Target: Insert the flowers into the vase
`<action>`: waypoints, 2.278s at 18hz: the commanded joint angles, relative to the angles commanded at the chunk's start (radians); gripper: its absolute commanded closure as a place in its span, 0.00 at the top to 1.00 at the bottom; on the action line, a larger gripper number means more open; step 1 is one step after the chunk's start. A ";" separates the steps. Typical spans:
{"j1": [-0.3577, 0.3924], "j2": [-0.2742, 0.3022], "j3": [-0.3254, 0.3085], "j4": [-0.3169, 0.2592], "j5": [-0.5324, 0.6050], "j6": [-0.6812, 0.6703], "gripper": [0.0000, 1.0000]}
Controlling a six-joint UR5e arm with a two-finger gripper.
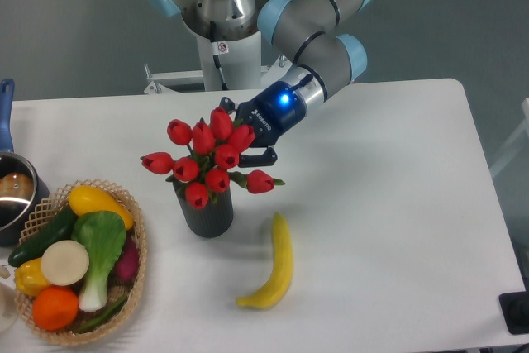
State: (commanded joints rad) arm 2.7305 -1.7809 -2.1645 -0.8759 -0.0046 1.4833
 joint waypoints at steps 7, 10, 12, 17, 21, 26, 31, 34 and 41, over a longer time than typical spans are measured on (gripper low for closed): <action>0.044 -0.002 -0.006 0.000 0.046 0.014 1.00; 0.057 0.021 -0.012 -0.002 0.164 0.017 1.00; 0.058 0.034 -0.014 -0.002 0.193 0.017 1.00; 0.060 0.107 -0.026 -0.003 0.307 0.006 1.00; 0.054 0.150 -0.035 -0.012 0.314 -0.015 1.00; 0.000 0.169 -0.009 -0.008 0.307 -0.110 1.00; -0.003 0.173 0.015 -0.011 0.321 -0.146 1.00; 0.012 0.178 0.040 -0.008 0.444 -0.136 1.00; 0.071 0.117 0.245 0.000 0.898 -0.132 1.00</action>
State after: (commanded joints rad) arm 2.8010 -1.6641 -1.9195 -0.8759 0.8936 1.3514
